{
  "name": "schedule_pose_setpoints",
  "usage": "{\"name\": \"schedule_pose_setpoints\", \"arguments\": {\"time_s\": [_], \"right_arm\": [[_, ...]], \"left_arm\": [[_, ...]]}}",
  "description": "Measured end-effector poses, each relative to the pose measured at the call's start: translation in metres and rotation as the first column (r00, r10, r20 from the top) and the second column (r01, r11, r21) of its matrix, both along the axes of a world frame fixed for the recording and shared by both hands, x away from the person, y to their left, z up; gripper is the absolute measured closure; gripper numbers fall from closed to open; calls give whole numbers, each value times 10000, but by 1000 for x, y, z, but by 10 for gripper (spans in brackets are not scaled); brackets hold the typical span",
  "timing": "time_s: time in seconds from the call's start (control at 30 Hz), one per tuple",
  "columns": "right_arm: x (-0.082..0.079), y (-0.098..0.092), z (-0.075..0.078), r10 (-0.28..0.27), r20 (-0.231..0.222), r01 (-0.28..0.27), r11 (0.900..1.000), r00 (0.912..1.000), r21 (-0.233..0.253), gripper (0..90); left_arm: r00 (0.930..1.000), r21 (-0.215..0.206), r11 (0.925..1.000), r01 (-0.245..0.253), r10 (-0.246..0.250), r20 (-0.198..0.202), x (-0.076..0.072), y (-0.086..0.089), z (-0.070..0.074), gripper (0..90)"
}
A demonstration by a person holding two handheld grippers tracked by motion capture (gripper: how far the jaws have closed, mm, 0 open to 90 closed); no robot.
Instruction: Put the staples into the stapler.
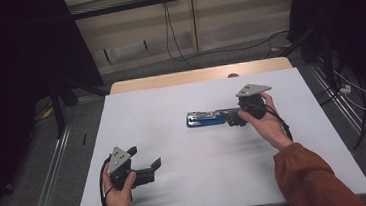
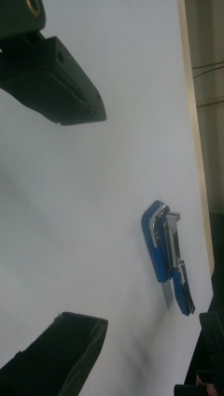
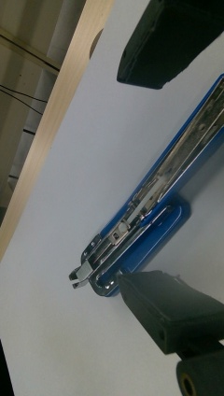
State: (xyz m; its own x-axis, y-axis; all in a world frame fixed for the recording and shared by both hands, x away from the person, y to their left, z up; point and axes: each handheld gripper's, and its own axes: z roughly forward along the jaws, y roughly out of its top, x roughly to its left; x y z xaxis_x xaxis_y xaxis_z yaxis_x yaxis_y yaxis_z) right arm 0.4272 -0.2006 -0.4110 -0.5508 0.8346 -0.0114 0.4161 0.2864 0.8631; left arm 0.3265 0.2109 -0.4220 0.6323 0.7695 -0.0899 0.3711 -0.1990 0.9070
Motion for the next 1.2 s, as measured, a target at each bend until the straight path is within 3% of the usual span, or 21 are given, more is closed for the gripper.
{"name": "schedule_pose_setpoints", "arguments": {"time_s": [0.23,0.6,0.8,1.2], "right_arm": [[-12,-15,-6,-477,267,467,9983,9985,357,45],[-27,-27,-12,-810,496,787,9958,9955,477,46],[-36,-36,-19,-892,390,859,9930,9952,809,43],[-57,-47,-23,-1376,831,1307,9879,9870,837,32]], "left_arm": [[10000,-29,10000,-12,12,-30,0,0,0,27],[10000,-1,10000,-40,40,8,-2,1,0,27],[9999,-85,9999,-90,89,-59,-2,5,-1,27],[10000,-150,9999,-73,73,-22,-1,7,1,27]]}}
